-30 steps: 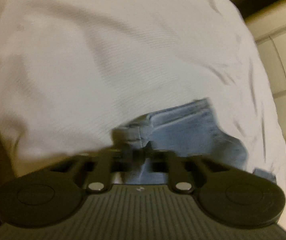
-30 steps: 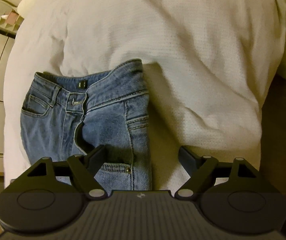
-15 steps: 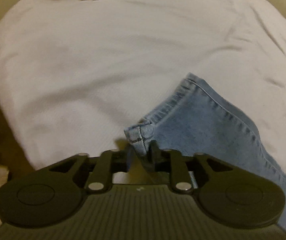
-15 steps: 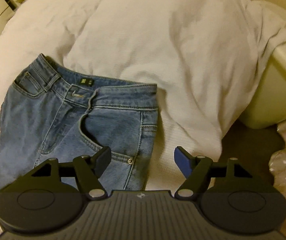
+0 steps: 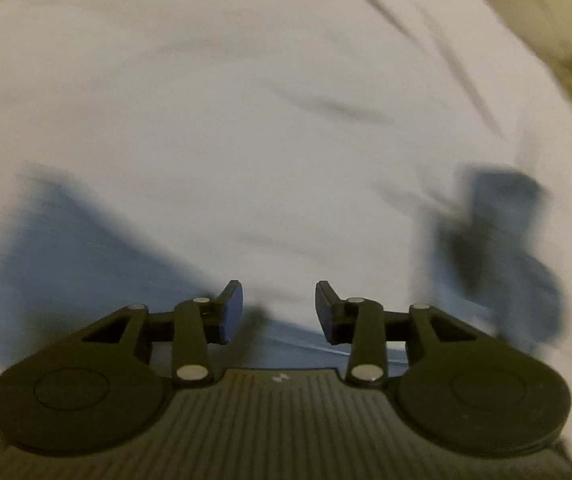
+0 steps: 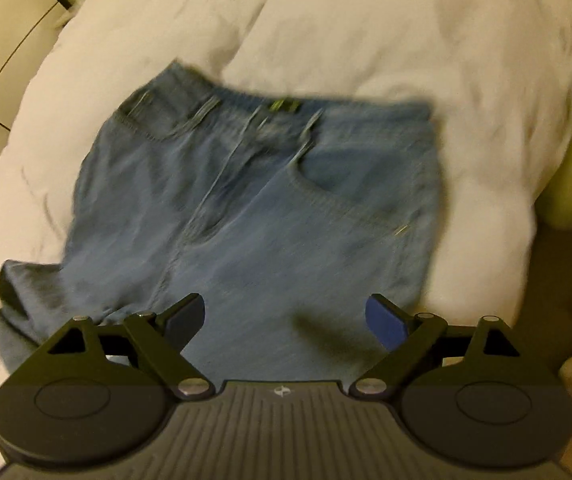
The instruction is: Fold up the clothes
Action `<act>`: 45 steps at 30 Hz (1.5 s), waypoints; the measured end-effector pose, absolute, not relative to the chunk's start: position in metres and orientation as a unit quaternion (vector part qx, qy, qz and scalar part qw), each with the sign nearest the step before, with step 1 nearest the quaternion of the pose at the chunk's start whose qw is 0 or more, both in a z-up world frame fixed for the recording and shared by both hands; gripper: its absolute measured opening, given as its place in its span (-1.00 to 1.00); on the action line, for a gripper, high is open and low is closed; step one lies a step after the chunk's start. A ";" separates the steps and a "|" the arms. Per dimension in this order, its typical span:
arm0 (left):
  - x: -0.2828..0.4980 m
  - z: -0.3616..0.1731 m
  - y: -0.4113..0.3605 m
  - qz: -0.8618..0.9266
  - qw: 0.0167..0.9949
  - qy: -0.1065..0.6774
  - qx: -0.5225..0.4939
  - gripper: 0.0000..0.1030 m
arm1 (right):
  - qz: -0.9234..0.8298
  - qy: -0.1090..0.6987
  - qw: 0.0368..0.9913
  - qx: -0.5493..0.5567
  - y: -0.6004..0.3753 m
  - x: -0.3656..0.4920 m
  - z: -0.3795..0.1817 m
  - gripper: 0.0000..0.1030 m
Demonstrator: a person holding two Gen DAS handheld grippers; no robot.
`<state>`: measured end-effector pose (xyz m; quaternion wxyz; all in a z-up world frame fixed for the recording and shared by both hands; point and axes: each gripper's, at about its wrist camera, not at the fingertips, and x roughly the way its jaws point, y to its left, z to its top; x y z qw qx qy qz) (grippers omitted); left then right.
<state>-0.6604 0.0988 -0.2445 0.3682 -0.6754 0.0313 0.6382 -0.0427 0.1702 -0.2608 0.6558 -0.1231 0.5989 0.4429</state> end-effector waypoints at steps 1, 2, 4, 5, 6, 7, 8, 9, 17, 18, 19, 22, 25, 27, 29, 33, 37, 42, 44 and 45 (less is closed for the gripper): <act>-0.647 -0.254 0.120 0.620 0.382 0.028 -0.685 -0.18 | 0.448 0.603 0.648 -0.124 0.176 -0.047 -0.263 0.74; -0.635 -0.263 0.141 0.601 0.395 0.024 -0.694 -0.16 | 0.453 0.607 0.641 -0.126 0.183 -0.050 -0.265 0.74; -0.615 -0.281 0.177 0.591 0.404 0.042 -0.697 -0.06 | 0.463 0.614 0.625 -0.130 0.196 -0.057 -0.269 0.74; -0.609 -0.291 0.192 0.590 0.401 0.053 -0.698 -0.02 | 0.468 0.618 0.618 -0.132 0.203 -0.061 -0.271 0.74; -0.602 -0.301 0.208 0.589 0.398 0.065 -0.700 -0.02 | 0.473 0.622 0.610 -0.134 0.210 -0.065 -0.274 0.74; -0.599 -0.314 0.220 0.585 0.392 0.061 -0.708 -0.06 | 0.474 0.626 0.605 -0.134 0.217 -0.066 -0.276 0.74; -0.598 -0.322 0.226 0.583 0.385 0.057 -0.714 -0.23 | 0.475 0.629 0.601 -0.134 0.222 -0.066 -0.278 0.74; -0.597 -0.325 0.233 0.581 0.386 0.055 -0.714 -0.79 | 0.474 0.633 0.597 -0.135 0.226 -0.065 -0.281 0.74; -0.683 -0.166 0.212 0.690 0.434 -0.045 -0.577 -0.98 | 0.459 0.653 0.587 -0.137 0.255 -0.056 -0.297 0.74; -0.703 -0.133 0.201 0.717 0.434 -0.059 -0.543 -0.98 | 0.459 0.653 0.586 -0.140 0.258 -0.056 -0.297 0.74; -0.719 -0.105 0.193 0.740 0.431 -0.066 -0.513 -0.98 | 0.460 0.652 0.585 -0.143 0.261 -0.056 -0.297 0.74; -0.756 -0.036 0.174 0.779 0.424 -0.094 -0.452 -0.97 | 0.461 0.653 0.583 -0.149 0.267 -0.060 -0.299 0.74; -0.773 -0.005 0.173 0.801 0.415 -0.073 -0.426 -0.97 | 0.459 0.655 0.581 -0.150 0.268 -0.065 -0.299 0.74; -0.783 0.004 0.173 0.798 0.406 -0.077 -0.440 -0.97 | 0.460 0.656 0.579 -0.150 0.269 -0.070 -0.298 0.74; -0.797 0.008 0.170 0.786 0.386 -0.096 -0.474 -0.97 | 0.467 0.656 0.573 -0.152 0.271 -0.076 -0.295 0.74; -0.814 -0.028 0.175 0.781 0.333 -0.062 -0.525 -0.95 | 0.475 0.652 0.571 -0.155 0.271 -0.084 -0.290 0.74; -0.820 -0.098 0.169 0.790 0.273 0.053 -0.546 -0.79 | 0.472 0.653 0.570 -0.159 0.266 -0.089 -0.290 0.74; -0.801 -0.163 0.149 0.757 0.303 0.173 -0.552 -0.79 | 0.463 0.651 0.576 -0.173 0.259 -0.091 -0.291 0.74; -0.779 -0.178 0.148 0.743 0.348 0.254 -0.512 -0.69 | 0.478 0.632 0.576 -0.201 0.261 -0.104 -0.288 0.74; -0.767 -0.187 0.151 0.737 0.367 0.298 -0.482 -0.61 | 0.489 0.620 0.574 -0.218 0.263 -0.112 -0.286 0.74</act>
